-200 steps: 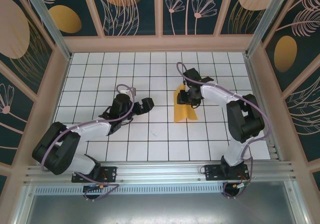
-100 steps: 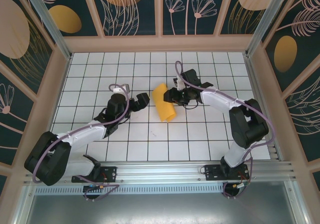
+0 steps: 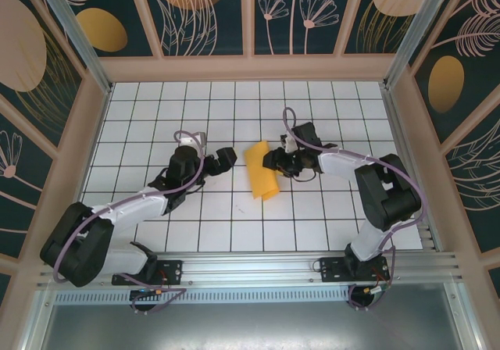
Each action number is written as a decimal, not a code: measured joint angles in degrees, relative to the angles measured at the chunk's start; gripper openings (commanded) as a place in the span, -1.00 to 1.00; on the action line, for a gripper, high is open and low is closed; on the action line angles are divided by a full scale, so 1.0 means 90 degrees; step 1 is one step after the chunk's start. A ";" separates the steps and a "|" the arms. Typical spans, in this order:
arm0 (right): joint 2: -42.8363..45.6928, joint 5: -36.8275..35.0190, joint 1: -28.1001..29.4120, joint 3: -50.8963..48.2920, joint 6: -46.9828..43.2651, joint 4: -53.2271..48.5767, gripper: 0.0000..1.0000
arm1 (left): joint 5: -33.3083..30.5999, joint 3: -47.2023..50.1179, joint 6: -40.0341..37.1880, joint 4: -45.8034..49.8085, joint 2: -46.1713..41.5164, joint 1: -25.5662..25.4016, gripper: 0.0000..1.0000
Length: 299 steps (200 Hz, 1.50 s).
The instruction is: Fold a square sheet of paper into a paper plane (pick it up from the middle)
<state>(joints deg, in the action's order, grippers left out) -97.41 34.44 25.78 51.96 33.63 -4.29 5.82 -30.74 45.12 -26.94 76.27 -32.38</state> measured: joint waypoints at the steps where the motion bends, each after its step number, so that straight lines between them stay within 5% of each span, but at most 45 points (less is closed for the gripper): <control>1: 0.0000 -0.0002 -0.0007 -0.0012 0.0000 0.0000 0.06 | 0.0022 -0.0002 0.0002 -0.0007 0.0029 0.0000 0.97; 75: 0.0019 -0.0223 -0.0267 -0.0364 -0.0063 0.0027 0.41 | 0.0933 -0.0313 0.0274 -0.0367 0.1076 -0.0051 0.97; 159: 0.0393 -0.1124 -0.0386 -0.0345 -0.0534 -0.0738 0.42 | 0.1025 -0.0646 0.0306 -0.0301 0.1273 -0.0226 0.97; 196: 0.0403 -0.1353 -0.0529 -0.0333 -0.0782 -0.0979 0.40 | 0.1047 -0.1129 0.0262 -0.0068 0.1615 -0.0435 0.54; 279: 0.0257 -0.1324 -0.0525 -0.0304 -0.1015 -0.1073 0.36 | 0.1056 -0.1443 0.0831 0.0087 0.2200 -0.0661 -0.06; 299: 0.0216 -0.1345 -0.0469 -0.0214 -0.1008 -0.1071 0.36 | 0.1015 -0.1443 0.0976 0.0085 0.2268 -0.0663 -0.07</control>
<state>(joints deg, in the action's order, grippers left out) -95.46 22.33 21.56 50.04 24.56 -13.93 14.96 -43.72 53.91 -26.17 96.68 -38.35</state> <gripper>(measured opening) 0.678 0.463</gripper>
